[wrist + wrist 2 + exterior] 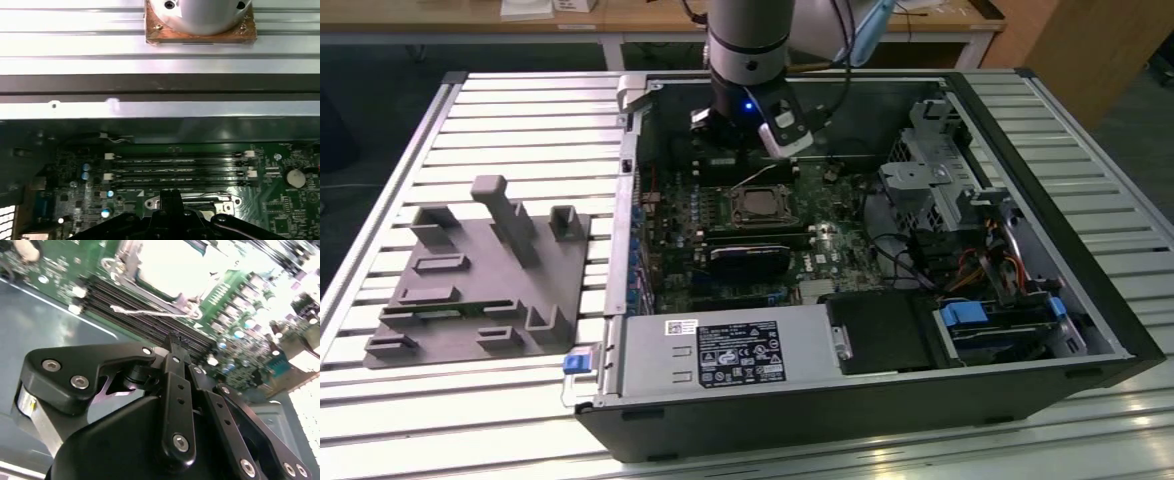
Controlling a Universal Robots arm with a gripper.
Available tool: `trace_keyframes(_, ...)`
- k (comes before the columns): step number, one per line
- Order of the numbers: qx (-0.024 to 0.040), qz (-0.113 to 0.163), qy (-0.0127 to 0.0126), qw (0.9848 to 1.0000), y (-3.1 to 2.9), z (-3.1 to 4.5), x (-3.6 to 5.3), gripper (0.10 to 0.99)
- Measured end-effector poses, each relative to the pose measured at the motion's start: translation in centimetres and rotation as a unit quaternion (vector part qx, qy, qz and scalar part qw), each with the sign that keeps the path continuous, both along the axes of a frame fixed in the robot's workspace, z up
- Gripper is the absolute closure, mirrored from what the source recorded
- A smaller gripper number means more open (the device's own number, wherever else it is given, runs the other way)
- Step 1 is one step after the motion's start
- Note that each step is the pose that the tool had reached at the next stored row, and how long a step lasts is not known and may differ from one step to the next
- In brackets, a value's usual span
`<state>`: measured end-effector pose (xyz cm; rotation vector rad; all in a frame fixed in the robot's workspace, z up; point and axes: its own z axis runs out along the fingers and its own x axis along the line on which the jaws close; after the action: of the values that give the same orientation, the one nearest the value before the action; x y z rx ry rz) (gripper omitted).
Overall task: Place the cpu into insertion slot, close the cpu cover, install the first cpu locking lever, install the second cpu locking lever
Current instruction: 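Install the first cpu locking lever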
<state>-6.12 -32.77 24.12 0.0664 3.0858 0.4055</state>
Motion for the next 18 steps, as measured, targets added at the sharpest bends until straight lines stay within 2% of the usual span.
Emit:
trace_keyframes(6, 0.0, 0.0, 0.0004, 1.0, 0.0, -0.01, 1.92, 0.98)
trace_keyframes(12, -0.0012, 0.0, 0.0003, 1.0, 0.01, -0.02, 2.03, 0.98)
trace_keyframes(13, -0.005, 0.0, -0.0001, 1.0, 0.01, -0.03, 2.04, 0.98)
trace_keyframes(16, -0.0169, -0.002, -0.0042, 0.9998, 0.0, -0.13, 2.03, 0.98)
trace_keyframes(18, -0.019, -0.003, -0.0072, 0.9998, 0.0, -0.31, 2.03, 0.98)
